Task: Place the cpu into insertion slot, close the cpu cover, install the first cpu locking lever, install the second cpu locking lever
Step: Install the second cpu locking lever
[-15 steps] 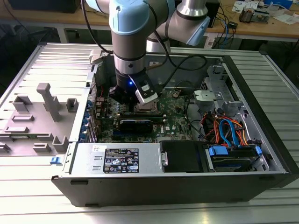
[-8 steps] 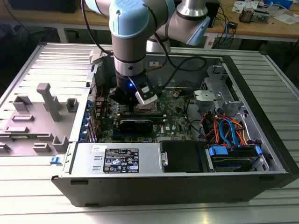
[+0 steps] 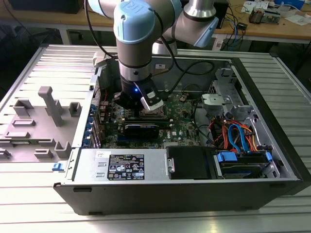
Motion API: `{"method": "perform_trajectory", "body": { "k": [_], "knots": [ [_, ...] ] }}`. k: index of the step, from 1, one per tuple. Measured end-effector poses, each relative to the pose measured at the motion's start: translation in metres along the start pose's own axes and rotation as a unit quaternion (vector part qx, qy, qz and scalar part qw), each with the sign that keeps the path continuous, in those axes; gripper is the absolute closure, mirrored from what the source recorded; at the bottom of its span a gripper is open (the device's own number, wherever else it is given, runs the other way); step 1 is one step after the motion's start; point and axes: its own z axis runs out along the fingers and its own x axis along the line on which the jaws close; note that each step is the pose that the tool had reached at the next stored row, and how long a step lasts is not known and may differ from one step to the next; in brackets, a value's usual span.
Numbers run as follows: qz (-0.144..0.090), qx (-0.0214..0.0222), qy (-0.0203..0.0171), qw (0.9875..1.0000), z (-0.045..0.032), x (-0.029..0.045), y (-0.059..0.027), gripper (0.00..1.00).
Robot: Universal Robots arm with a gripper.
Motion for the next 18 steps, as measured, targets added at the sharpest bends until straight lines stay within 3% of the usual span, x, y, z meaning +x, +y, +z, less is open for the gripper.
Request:
{"method": "perform_trajectory", "body": {
  "k": [4, 11, 14, 18],
  "knots": [
    [0.0, -0.0001, -0.0001, 1.0, -0.0052, -0.0001, 0.0006, 0.89],
    [0.0, -0.0001, 0.0, 1.0, -0.037, -0.0008, 0.0044, 0.89],
    [0.0, -0.0002, -0.0001, 1.0, -0.0411, -0.0027, 0.0051, 0.89],
    [0.0, -0.0001, 0.0, 1.0, -0.0418, -0.0134, 0.0051, 0.89]
  ]
}}
